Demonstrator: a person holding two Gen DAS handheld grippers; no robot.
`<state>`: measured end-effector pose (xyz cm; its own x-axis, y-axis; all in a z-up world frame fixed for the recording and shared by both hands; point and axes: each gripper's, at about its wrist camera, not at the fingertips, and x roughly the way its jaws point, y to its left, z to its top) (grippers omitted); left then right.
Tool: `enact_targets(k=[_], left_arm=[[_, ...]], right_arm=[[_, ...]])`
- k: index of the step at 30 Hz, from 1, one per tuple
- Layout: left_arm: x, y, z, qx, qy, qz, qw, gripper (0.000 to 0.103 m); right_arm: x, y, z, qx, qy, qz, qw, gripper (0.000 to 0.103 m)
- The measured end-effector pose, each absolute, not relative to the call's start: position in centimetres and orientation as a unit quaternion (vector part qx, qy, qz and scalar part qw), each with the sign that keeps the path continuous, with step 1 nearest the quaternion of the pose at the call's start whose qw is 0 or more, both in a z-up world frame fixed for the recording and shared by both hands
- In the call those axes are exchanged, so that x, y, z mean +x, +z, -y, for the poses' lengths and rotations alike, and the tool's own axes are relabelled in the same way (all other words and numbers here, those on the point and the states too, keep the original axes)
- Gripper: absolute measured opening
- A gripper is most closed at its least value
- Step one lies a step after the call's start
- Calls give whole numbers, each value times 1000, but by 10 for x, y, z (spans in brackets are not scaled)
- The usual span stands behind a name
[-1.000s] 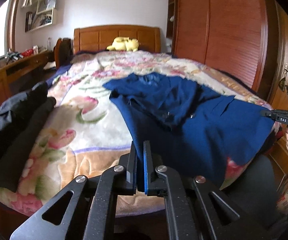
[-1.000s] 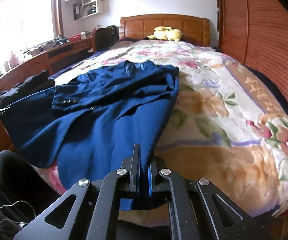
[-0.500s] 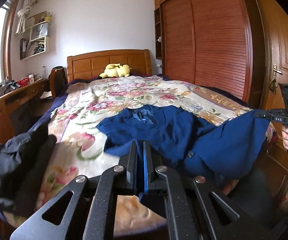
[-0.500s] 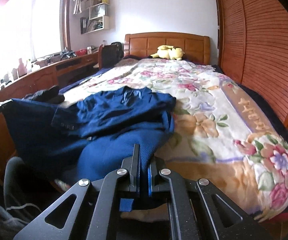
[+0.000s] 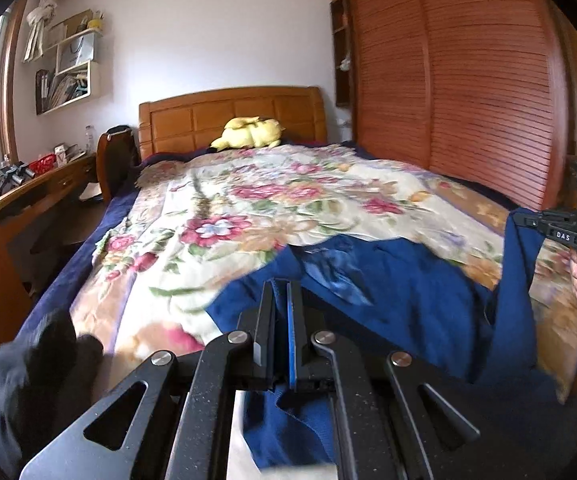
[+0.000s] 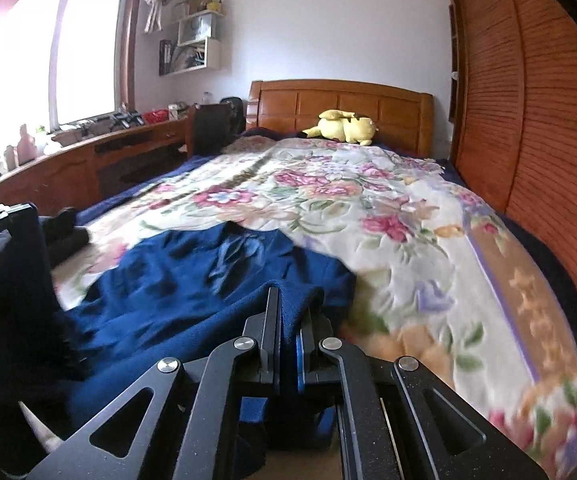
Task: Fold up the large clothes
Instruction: 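Grasp the hem with both grippers, fold it toward the collar, open, then close both grippers on the folded edge of the jacket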
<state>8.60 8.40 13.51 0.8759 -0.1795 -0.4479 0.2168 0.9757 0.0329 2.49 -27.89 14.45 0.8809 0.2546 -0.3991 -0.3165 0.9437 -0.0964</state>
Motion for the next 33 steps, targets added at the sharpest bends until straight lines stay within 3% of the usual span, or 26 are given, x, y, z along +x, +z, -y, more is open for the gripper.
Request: enact_targets(k=[10, 20, 22, 24, 26, 27, 28, 29, 30, 33], left_arm=[[244, 145, -98, 79, -13, -241, 967, 5], [310, 120, -94, 86, -17, -278, 957, 5], [306, 113, -91, 95, -29, -284, 954, 11], [302, 112, -89, 96, -33, -282, 954, 28], [295, 111, -93, 77, -49, -286, 954, 43], [292, 110, -95, 68, -58, -292, 952, 44], [286, 107, -97, 61, -67, -302, 949, 46], [280, 104, -97, 63, -74, -307, 947, 53], [274, 101, -96, 66, -77, -309, 946, 62], [246, 84, -95, 70, -95, -319, 941, 72]], right_arm=[[198, 155, 261, -110, 68, -189, 973, 5], [289, 112, 229, -91, 1, -238, 967, 5], [294, 104, 221, -96, 11, -253, 963, 5], [294, 102, 216, -100, 15, -261, 960, 6], [295, 104, 214, -90, 24, -265, 960, 12], [293, 107, 218, -83, 24, -265, 960, 18], [291, 110, 222, -78, 21, -263, 961, 39], [286, 113, 226, -73, 23, -259, 963, 53], [280, 113, 231, -66, 32, -257, 964, 75], [250, 111, 249, -62, 44, -251, 965, 79]])
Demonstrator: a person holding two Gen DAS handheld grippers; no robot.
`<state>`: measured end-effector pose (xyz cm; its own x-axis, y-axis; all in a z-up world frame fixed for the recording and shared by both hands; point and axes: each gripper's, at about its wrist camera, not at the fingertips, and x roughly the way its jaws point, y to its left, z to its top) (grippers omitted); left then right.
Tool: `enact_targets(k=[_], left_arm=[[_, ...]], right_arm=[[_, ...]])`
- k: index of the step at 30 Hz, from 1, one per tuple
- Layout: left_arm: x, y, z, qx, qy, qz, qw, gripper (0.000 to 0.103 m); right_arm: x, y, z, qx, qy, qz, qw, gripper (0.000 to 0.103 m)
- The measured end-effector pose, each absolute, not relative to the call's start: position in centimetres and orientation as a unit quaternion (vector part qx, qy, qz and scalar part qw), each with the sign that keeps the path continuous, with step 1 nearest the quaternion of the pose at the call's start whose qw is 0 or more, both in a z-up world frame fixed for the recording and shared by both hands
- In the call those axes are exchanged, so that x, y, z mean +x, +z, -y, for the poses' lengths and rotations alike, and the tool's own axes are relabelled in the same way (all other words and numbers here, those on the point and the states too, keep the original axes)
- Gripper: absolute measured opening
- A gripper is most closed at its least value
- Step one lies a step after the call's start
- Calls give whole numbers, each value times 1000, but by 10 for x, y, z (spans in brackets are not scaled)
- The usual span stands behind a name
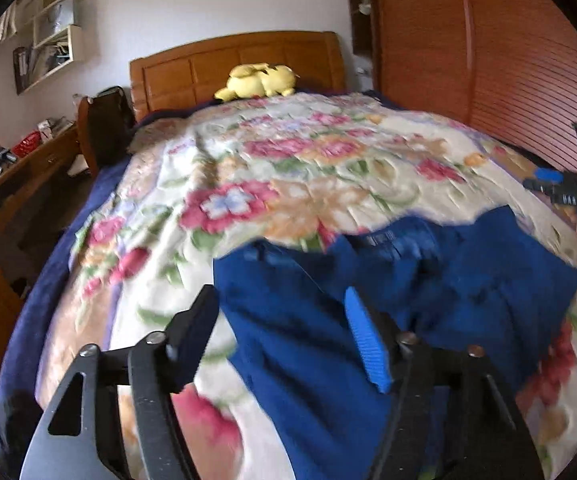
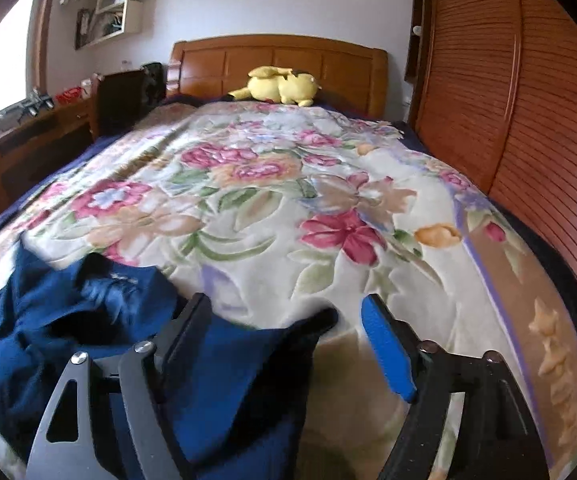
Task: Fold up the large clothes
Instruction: 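Close both grippers on the folded edge of the jacket, then fold the jacket again toward the collar with both grippers, open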
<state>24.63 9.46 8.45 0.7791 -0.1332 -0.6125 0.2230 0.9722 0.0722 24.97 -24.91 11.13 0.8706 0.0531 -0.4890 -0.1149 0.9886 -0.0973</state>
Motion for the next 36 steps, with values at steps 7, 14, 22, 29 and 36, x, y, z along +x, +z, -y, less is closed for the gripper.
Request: enact_targets(k=[7, 14, 22, 29, 36], left_arm=[[195, 37, -92, 75, -117, -359, 923, 74], [174, 8, -90, 64, -126, -381, 914, 74], [177, -8, -89, 35, -139, -399, 906, 55], [166, 1, -77, 44, -138, -382, 913, 10], [115, 37, -79, 35, -148, -337, 929, 7]], right_arm=[[187, 76, 273, -72, 85, -291, 950, 79], [152, 50, 285, -66, 123, -330, 933, 79], [144, 36, 279, -72, 144, -380, 911, 79], [135, 38, 275, -107, 146, -361, 915, 24], [83, 58, 277, -125, 152, -325, 925, 12]])
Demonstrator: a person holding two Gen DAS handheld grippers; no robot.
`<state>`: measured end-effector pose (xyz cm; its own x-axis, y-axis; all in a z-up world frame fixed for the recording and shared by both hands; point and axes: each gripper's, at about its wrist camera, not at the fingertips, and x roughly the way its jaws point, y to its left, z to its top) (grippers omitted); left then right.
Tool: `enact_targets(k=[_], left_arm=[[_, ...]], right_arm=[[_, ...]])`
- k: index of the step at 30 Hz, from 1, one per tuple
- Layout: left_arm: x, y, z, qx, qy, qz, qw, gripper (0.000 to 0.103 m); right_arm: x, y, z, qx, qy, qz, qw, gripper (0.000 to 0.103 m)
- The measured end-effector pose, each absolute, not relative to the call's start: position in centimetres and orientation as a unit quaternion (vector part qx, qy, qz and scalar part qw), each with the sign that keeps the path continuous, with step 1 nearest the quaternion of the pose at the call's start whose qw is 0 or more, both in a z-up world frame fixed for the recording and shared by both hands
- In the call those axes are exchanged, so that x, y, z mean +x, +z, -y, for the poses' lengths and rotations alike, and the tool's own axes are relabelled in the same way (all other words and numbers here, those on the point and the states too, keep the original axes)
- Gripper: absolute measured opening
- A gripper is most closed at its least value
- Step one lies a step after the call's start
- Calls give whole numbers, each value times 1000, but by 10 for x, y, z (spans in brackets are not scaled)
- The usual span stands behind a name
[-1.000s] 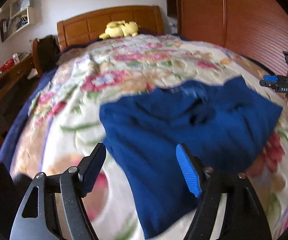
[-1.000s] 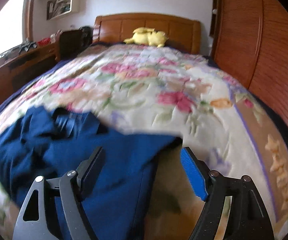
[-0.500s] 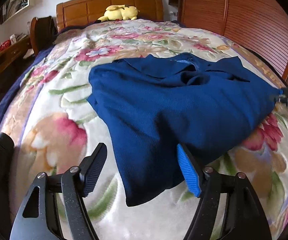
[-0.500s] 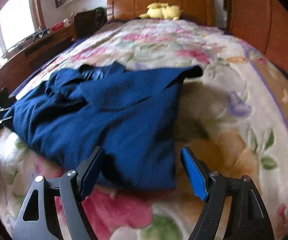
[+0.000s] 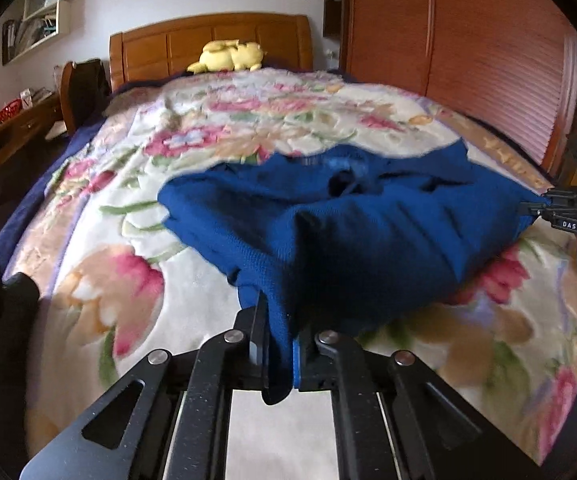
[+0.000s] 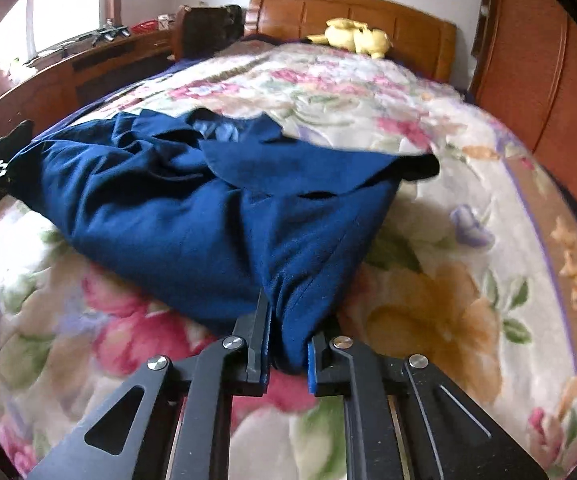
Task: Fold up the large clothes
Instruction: 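Fold the jacket again toward the collar with both grippers, open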
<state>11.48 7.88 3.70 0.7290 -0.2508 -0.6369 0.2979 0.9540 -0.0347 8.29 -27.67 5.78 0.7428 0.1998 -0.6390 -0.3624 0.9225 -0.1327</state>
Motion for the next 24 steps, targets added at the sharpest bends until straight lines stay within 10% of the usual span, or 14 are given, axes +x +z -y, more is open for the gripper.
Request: enact_targets(k=[24], left_arm=[[-92, 43, -97, 15, -124, -311, 942, 9]], right_arm=[[-125, 64, 296, -117, 194, -314, 922, 14]])
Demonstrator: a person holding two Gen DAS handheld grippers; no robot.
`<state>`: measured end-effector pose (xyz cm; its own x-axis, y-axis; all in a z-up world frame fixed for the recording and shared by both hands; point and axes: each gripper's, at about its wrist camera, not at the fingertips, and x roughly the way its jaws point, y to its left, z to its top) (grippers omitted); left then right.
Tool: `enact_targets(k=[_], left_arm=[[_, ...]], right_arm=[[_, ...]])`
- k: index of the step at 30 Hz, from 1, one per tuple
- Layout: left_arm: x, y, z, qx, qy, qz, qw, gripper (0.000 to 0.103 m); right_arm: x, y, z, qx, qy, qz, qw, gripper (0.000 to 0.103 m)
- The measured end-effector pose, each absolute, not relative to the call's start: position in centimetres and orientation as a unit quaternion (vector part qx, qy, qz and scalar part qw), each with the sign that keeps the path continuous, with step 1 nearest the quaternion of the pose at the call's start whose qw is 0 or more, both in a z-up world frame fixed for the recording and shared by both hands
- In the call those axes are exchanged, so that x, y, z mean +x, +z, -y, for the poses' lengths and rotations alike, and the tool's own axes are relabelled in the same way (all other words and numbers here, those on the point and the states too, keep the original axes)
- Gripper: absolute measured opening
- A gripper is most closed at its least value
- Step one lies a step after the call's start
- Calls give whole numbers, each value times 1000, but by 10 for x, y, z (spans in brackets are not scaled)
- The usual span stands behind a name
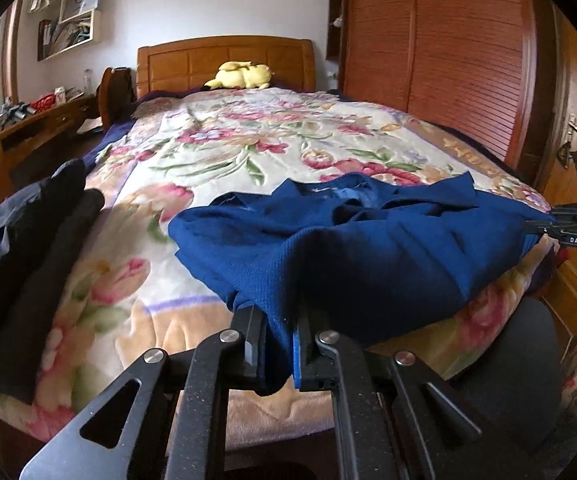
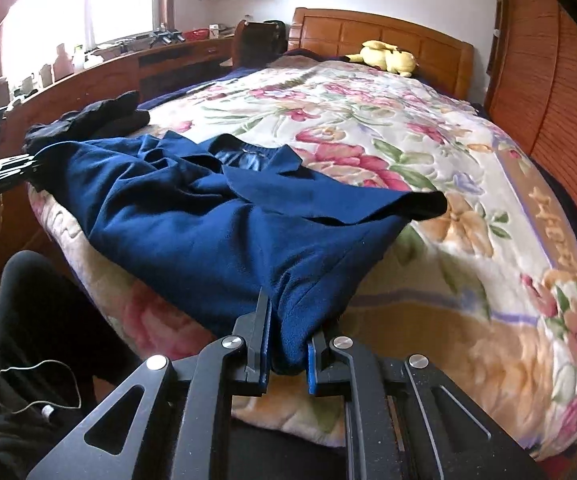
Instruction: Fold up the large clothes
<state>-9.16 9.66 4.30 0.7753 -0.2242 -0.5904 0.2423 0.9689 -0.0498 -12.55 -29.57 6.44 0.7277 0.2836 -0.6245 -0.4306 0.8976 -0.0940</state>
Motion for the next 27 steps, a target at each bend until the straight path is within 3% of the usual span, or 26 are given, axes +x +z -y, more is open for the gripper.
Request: enact_targets(k=[4, 11, 14, 16, 18, 23, 27], left_arm=[[-97, 40, -95, 13, -107, -309, 945, 15], [-105, 46, -95, 21, -79, -299, 951, 39], [-106, 53, -93, 28, -74, -290, 954, 41], [-105, 57, -93, 28, -72, -284, 956, 51], [-105, 63, -93, 21, -75, -273, 959, 76], [-96, 75, -90, 9, -84, -255, 963, 79], [-84, 87, -81, 10, -91, -241, 966, 79]], right_arm=[[-135, 64, 287, -116, 184, -309, 926, 16], [-149, 62, 285, -110, 171, -297, 933, 23], [-153, 66, 286, -113, 171, -293, 934, 24], [-153, 71, 287, -112, 171, -291, 935, 25], [-155, 77, 287, -112, 170, -288, 936, 25], [-159, 85, 285, -118, 161, -284, 938, 27], [-165, 91, 283, -130, 145, -275, 941, 42]])
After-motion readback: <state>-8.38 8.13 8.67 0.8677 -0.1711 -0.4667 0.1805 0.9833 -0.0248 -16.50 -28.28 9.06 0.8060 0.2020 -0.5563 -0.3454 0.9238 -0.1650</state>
